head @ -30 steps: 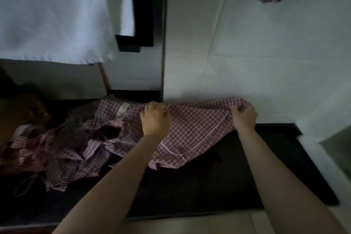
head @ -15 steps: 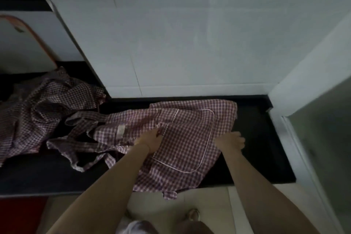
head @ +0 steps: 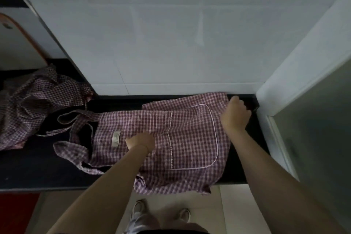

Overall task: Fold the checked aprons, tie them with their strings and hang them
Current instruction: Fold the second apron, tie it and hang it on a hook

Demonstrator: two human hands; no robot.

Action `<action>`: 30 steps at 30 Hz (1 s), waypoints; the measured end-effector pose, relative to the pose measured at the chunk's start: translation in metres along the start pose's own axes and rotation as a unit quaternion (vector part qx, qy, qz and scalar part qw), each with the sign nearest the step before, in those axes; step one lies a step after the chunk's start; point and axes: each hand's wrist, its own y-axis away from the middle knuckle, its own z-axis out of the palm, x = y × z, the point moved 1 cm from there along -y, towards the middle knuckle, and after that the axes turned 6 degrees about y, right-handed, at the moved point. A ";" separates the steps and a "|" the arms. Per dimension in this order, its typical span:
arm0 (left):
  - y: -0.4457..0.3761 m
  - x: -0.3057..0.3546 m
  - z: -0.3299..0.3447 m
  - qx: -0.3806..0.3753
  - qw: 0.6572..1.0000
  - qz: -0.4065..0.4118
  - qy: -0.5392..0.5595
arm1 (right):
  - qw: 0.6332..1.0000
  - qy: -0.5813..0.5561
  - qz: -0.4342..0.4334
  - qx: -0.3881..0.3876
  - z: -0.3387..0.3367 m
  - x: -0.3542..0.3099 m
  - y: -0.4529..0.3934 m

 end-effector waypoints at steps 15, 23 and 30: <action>-0.025 0.025 0.033 0.133 0.966 0.195 -0.104 | 0.944 0.048 -0.196 -0.261 0.095 0.019 0.064; -0.022 0.028 0.039 0.118 0.960 0.240 -0.077 | 0.956 0.049 -0.235 -0.169 0.094 0.017 0.072; -0.019 0.048 0.009 0.076 0.979 0.180 0.055 | 0.958 -0.011 -0.212 -0.192 0.074 0.004 0.060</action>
